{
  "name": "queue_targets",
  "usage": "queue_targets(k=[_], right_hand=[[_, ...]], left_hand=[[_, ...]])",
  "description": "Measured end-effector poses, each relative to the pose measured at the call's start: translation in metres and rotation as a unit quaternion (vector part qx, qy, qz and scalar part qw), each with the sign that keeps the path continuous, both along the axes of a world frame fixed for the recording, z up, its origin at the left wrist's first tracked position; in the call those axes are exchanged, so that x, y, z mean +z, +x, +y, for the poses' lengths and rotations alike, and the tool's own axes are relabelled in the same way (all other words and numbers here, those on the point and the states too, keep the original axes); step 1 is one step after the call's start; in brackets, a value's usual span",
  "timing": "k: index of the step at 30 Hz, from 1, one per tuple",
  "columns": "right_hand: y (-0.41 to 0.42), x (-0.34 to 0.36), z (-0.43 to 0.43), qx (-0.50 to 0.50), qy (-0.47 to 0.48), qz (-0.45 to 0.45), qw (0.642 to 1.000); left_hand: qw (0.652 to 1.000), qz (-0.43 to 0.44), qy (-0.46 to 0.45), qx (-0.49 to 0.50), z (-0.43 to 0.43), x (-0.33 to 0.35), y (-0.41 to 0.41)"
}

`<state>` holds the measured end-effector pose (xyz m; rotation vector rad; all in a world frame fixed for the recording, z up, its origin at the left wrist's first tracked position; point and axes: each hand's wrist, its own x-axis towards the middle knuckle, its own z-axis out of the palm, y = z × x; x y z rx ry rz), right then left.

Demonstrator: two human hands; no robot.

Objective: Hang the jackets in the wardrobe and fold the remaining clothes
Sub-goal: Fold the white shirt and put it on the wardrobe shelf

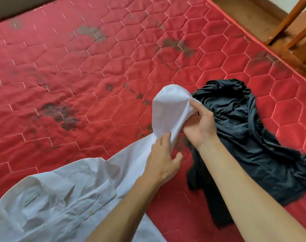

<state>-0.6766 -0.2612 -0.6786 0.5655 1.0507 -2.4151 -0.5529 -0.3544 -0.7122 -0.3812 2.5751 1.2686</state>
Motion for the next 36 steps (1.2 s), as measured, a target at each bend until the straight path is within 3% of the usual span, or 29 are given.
queue_targets(k=[7,10,15,17,21,23,25,27,30,34,36], right_hand=[[-0.004,0.020,0.045,0.047,0.080,-0.005,0.996],[0.004,0.037,0.056,0.072,0.077,0.028,0.994],[0.025,0.055,0.039,0.098,0.091,0.071,0.988],[0.044,0.059,0.023,0.133,0.121,0.078,0.981],[0.095,0.055,-0.020,0.183,0.157,0.047,0.969],[0.119,0.043,-0.032,0.162,0.182,0.023,0.970],[0.135,0.023,-0.029,0.107,0.284,-0.008,0.953],[0.141,-0.001,-0.013,0.068,0.450,-0.034,0.890],[0.137,-0.030,0.016,0.137,0.663,0.019,0.736],[0.103,-0.049,0.020,0.156,0.755,0.230,0.594],[0.077,-0.058,0.011,0.166,0.779,0.276,0.538]], left_hand=[[0.989,0.058,0.137,0.002,0.040,0.035,-0.043],[0.989,0.027,0.144,0.012,0.046,0.044,-0.056],[0.978,0.077,0.171,0.094,0.041,0.059,-0.040],[0.957,0.092,0.230,0.149,0.029,0.065,-0.024],[0.859,-0.007,0.446,0.251,-0.008,0.070,0.017],[0.850,-0.045,0.448,0.273,-0.026,0.061,0.048],[0.869,-0.074,0.400,0.281,-0.044,0.046,0.081],[0.884,-0.094,0.360,0.283,-0.059,0.030,0.106],[0.891,-0.098,0.329,0.296,-0.073,0.012,0.119],[0.888,-0.103,0.338,0.295,-0.068,-0.004,0.102],[0.881,-0.107,0.354,0.295,-0.060,-0.012,0.090]])
